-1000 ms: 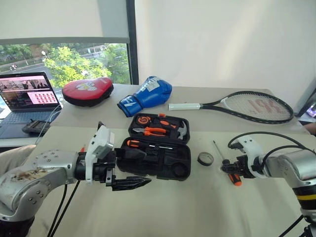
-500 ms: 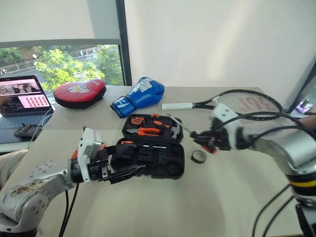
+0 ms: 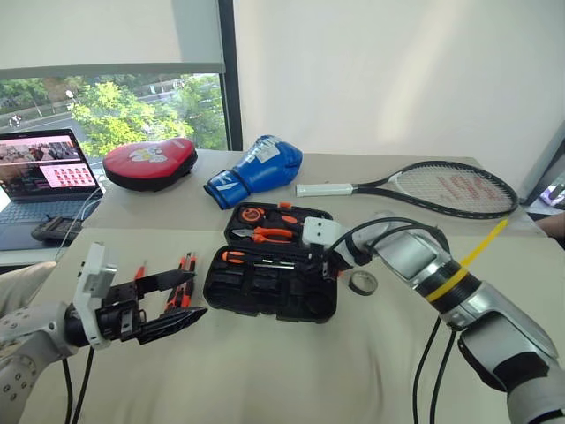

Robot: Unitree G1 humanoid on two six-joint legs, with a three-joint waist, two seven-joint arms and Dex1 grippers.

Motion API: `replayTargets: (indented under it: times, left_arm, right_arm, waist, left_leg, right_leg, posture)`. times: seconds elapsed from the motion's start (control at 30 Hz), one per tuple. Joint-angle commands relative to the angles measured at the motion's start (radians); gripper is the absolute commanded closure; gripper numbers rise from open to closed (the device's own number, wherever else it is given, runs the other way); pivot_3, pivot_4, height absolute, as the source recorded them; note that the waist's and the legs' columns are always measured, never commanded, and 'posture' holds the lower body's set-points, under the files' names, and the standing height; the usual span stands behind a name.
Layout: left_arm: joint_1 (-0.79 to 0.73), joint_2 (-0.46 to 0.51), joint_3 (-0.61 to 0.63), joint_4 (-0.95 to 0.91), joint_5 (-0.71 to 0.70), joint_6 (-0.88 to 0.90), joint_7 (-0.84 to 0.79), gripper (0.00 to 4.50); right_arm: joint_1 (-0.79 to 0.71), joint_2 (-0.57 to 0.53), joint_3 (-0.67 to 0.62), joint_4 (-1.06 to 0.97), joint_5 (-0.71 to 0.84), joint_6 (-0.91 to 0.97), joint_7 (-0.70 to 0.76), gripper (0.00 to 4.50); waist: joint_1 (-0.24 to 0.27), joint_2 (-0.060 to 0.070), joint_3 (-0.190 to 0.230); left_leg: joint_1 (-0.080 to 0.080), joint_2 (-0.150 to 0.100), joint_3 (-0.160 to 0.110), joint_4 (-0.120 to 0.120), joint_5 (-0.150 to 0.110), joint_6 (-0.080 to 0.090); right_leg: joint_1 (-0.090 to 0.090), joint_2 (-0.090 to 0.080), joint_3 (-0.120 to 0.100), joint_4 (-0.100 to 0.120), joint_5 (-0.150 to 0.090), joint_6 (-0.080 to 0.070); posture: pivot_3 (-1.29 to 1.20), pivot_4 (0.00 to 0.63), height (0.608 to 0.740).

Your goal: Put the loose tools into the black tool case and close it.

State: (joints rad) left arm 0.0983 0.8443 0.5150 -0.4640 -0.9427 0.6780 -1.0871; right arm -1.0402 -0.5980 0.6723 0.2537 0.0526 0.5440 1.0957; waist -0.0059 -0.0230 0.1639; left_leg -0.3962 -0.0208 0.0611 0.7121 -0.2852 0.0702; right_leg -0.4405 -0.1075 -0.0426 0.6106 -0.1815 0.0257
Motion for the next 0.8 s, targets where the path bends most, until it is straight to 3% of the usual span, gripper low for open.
replayTargets:
  times: [0.03, 0.3, 0.37, 0.5, 0.7, 0.73, 0.8]
  left_arm:
    - [0.025, 0.009, 0.034, -0.042, 0.013, -0.038, -0.002, 0.00]
    - [0.032, 0.000, 0.014, -0.043, 0.029, -0.062, 0.008, 0.00]
    - [0.033, -0.003, 0.010, -0.042, 0.035, -0.066, 0.006, 0.00]
    - [0.032, -0.004, 0.003, -0.030, 0.045, -0.077, -0.001, 0.00]
    - [0.018, -0.003, -0.017, -0.008, 0.056, -0.091, -0.002, 0.00]
    - [0.013, -0.004, -0.021, -0.004, 0.058, -0.092, -0.002, 0.00]
    - [0.003, -0.005, -0.027, 0.008, 0.064, -0.097, 0.001, 0.00]
  right_arm:
    - [-0.012, 0.033, -0.023, 0.017, -0.018, 0.024, 0.062, 3.81]
    - [-0.014, 0.106, -0.055, 0.089, -0.055, 0.086, 0.091, 3.81]
    - [-0.004, 0.115, -0.069, 0.091, -0.057, 0.082, 0.096, 2.80]
    - [0.000, 0.113, -0.114, 0.055, -0.021, 0.154, 0.132, 1.59]
    - [-0.008, 0.073, -0.226, -0.018, 0.055, 0.229, 0.170, 1.59]
    - [0.001, 0.071, -0.260, -0.043, 0.079, 0.251, 0.162, 2.12]
    - [0.026, 0.074, -0.342, -0.115, 0.143, 0.331, 0.136, 2.51]
  waist:
    - [-0.001, 0.000, 0.000]
    - [-0.009, 0.000, 0.000]
    - [-0.011, 0.000, 0.000]
    - [-0.011, 0.001, 0.000]
    - [-0.010, 0.001, 0.000]
    - [-0.010, 0.001, 0.000]
    - [-0.009, 0.001, 0.000]
  left_leg:
    - [0.001, 0.000, 0.000, 0.000, 0.000, 0.000]
    - [0.002, 0.001, -0.001, -0.002, -0.001, -0.003]
    - [0.003, 0.001, -0.001, -0.002, -0.001, -0.004]
    - [0.003, 0.001, -0.001, -0.004, -0.001, -0.004]
    - [0.001, 0.001, 0.000, -0.009, -0.001, -0.004]
    - [-0.001, 0.001, 0.000, -0.009, -0.001, -0.005]
    - [-0.005, 0.000, 0.000, -0.008, 0.000, -0.005]
  right_leg:
    - [0.000, 0.000, 0.000, 0.001, 0.000, 0.000]
    - [0.000, 0.000, 0.000, 0.001, 0.000, -0.001]
    - [0.000, 0.000, 0.000, 0.002, 0.000, -0.001]
    - [-0.001, -0.001, 0.000, 0.002, 0.000, -0.002]
    - [-0.005, -0.002, 0.000, 0.000, 0.000, -0.002]
    - [-0.007, -0.002, 0.001, 0.001, 0.000, -0.002]
    - [-0.013, -0.002, 0.001, 0.001, 0.000, -0.002]
  posture:
    - [0.00, 0.150, 0.740]
    - [0.00, 0.150, 0.740]
    - [0.00, 0.150, 0.740]
    - [0.00, 0.150, 0.740]
    - [0.00, 0.150, 0.740]
    - [0.00, 0.150, 0.740]
    - [0.00, 0.150, 0.740]
